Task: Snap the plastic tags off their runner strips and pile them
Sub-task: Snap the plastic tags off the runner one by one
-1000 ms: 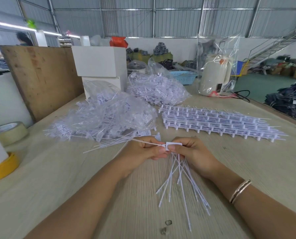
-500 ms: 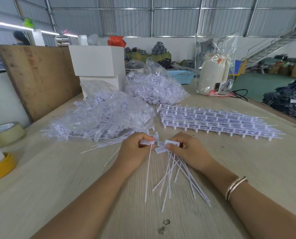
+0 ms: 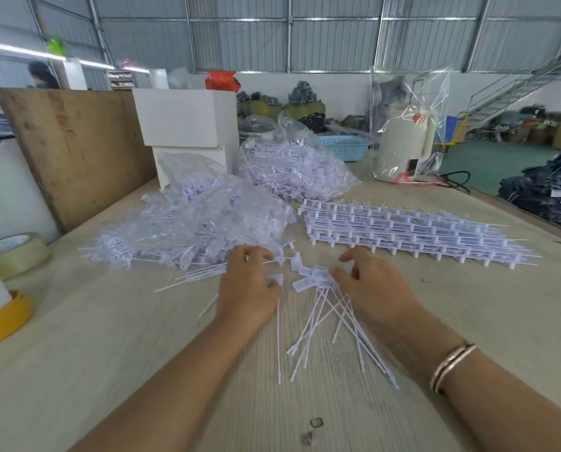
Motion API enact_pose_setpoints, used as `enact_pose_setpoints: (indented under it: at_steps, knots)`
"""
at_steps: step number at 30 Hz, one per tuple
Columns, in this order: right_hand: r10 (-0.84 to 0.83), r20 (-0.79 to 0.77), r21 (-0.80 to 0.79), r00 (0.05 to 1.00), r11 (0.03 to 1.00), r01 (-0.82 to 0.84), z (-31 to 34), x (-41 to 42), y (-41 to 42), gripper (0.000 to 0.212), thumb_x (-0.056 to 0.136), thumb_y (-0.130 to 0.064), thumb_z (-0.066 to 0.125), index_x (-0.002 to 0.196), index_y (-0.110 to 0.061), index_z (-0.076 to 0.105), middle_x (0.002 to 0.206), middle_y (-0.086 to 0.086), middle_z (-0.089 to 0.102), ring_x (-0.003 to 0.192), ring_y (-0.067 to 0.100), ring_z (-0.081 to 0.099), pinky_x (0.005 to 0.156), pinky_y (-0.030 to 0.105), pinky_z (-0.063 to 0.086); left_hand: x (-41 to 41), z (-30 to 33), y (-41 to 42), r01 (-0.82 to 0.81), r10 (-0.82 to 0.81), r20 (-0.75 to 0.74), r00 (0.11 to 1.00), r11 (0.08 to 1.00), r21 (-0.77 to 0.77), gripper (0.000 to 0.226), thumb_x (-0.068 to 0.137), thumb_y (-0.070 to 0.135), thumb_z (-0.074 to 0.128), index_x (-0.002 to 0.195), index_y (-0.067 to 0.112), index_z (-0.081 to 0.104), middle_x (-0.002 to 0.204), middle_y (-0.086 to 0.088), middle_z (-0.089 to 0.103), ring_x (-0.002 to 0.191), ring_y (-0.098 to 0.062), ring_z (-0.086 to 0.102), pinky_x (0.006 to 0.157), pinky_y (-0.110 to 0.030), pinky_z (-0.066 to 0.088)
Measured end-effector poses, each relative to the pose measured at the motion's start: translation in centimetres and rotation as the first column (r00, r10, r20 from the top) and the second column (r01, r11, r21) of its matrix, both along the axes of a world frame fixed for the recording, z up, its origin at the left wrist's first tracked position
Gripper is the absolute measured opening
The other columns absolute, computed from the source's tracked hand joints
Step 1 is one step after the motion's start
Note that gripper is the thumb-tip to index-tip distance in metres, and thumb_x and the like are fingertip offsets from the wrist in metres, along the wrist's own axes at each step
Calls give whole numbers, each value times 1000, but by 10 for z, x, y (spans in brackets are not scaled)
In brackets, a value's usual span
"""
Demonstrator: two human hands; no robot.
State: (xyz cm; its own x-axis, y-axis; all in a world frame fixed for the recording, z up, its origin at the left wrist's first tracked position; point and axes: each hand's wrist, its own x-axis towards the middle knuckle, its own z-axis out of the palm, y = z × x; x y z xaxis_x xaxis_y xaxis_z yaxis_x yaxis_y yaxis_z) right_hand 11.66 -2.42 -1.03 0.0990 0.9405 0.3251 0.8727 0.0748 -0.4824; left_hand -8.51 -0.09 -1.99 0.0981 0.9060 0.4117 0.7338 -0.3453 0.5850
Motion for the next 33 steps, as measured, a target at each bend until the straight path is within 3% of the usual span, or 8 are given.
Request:
enact_pose_setpoints:
  at_steps: [3,5,9,12,17,23,28,33]
  knots:
    - [-65,34,-151,997,986,70,6,12,-3,42,92,-53,45,123,-24,44,103,3,64,82,21,61,70,32,44,-1,5,-5,-76,71,-55,996,993,-90,29,87,29,58,110,16,47,111,1,42,101,-23,51,80,-33,41]
    - [-114,49,-194,992,973,122,12,16,-4,48,92,-55,44,128,-24,41,110,5,61,83,20,57,72,33,42,0,9,-8,-125,81,-247,966,978,-167,26,91,45,46,91,20,48,91,4,52,86,-22,54,75,-33,39]
    - [17,133,-288,991,957,23,5,8,-10,47,93,-52,42,128,-21,41,92,-5,57,76,12,55,66,30,43,6,10,-15,-83,1,-380,925,976,-201,51,91,61,33,62,20,43,62,4,48,65,-19,52,64,-31,40]
    - [111,58,-230,992,969,-95,-3,-4,-6,48,95,-42,44,138,-23,35,80,-13,51,71,6,52,66,27,40,12,8,-18,-23,-37,-364,931,987,-159,44,89,63,34,72,25,50,82,4,56,83,-20,54,75,-35,45]
    - [166,-195,-205,967,957,-205,0,-19,-7,61,98,-35,43,150,-29,12,94,0,65,70,1,55,58,11,40,16,4,-16,-23,-47,-405,913,986,-167,49,94,58,27,95,21,59,104,1,56,104,-22,49,87,-41,42]
    - [126,-399,-320,908,909,-267,18,-10,-18,53,95,-9,39,143,-27,26,72,2,71,53,10,60,55,17,45,14,5,-15,-49,-55,-458,887,976,-213,70,87,70,21,115,16,56,122,-2,51,119,-23,41,96,-42,38]
    - [216,-540,-234,813,890,-392,12,-26,-22,51,93,0,33,135,-28,36,82,3,68,60,15,59,59,19,47,15,7,-18,-32,-95,-554,827,976,-215,81,78,80,24,120,15,51,124,-3,46,118,-23,39,96,-41,38]
    - [217,-571,-149,792,921,-360,4,-29,-17,48,91,3,29,120,-33,45,77,4,68,51,13,53,53,19,44,15,9,-21,-3,-110,-653,749,986,-169,45,94,42,36,127,11,41,134,-9,37,123,-27,35,95,-40,33]
